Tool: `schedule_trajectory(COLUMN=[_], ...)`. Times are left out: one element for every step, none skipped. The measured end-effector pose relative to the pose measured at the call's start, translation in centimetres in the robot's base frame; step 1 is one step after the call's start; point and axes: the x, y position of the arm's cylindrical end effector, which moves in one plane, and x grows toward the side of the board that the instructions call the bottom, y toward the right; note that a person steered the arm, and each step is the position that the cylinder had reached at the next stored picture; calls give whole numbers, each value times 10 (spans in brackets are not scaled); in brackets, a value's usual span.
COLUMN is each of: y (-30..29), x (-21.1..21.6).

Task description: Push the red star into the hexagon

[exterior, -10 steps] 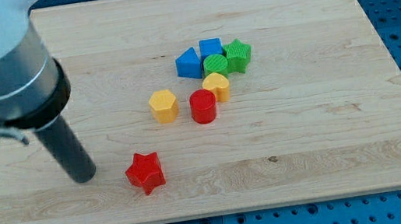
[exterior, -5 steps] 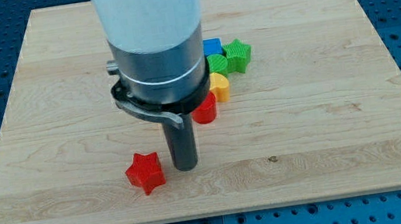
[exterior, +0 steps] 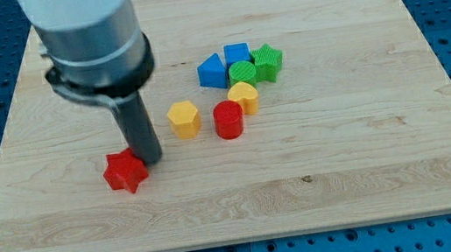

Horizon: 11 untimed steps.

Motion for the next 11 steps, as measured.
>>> schedule_trajectory(y=[4,40,66,40,-5,-23,-26,-30,-46,-79,-100], x=[2,27,57,83,80,43,-2,-16,4,10,-26])
